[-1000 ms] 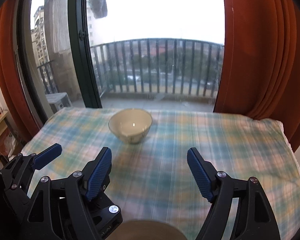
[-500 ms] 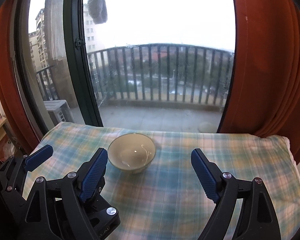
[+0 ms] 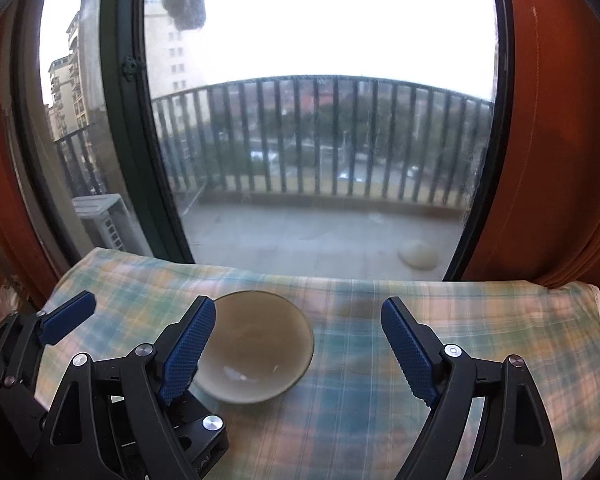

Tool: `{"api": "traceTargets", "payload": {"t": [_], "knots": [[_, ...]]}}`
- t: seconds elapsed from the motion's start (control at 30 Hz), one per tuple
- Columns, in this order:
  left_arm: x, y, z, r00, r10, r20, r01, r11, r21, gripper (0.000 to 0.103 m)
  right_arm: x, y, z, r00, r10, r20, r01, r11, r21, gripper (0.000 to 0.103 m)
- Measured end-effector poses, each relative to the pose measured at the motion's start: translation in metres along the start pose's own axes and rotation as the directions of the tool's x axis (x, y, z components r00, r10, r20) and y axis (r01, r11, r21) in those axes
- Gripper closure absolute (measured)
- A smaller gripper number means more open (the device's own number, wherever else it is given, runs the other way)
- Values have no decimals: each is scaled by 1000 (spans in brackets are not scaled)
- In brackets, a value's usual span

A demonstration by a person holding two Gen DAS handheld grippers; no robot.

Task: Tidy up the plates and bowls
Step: 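Move both grippers back to the rim of the nested cream bowls, then grasp the nested bowls' rim with the left gripper while the right gripper grips beside it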

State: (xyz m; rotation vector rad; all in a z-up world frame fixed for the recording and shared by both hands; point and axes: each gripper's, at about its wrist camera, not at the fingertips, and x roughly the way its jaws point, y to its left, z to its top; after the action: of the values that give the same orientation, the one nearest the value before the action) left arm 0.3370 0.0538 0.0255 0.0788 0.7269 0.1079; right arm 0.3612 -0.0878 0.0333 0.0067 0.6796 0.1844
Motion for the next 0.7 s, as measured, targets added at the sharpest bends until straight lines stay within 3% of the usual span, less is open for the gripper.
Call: {"api": "traceTargets", "payload": {"t": [0.27, 0.5, 0.57, 0.7], "knots": [[41, -8, -5, 997, -36, -63, 37, 999, 22, 25, 39, -8, -8, 997, -15, -71, 16, 1000, 14, 21], [63, -9, -18, 994, -27, -109, 26, 1000, -8, 30, 66, -8, -21, 991, -15, -130, 17, 1000, 13, 21], [67, -10, -19, 993, -21, -114, 20, 1000, -10, 36, 70, -9, -24, 991, -15, -135, 16, 1000, 10, 22], [73, -10, -25, 992, 12, -122, -15, 1000, -27, 50, 80, -7, -29, 987, -12, -158, 12, 1000, 1, 32]]}}
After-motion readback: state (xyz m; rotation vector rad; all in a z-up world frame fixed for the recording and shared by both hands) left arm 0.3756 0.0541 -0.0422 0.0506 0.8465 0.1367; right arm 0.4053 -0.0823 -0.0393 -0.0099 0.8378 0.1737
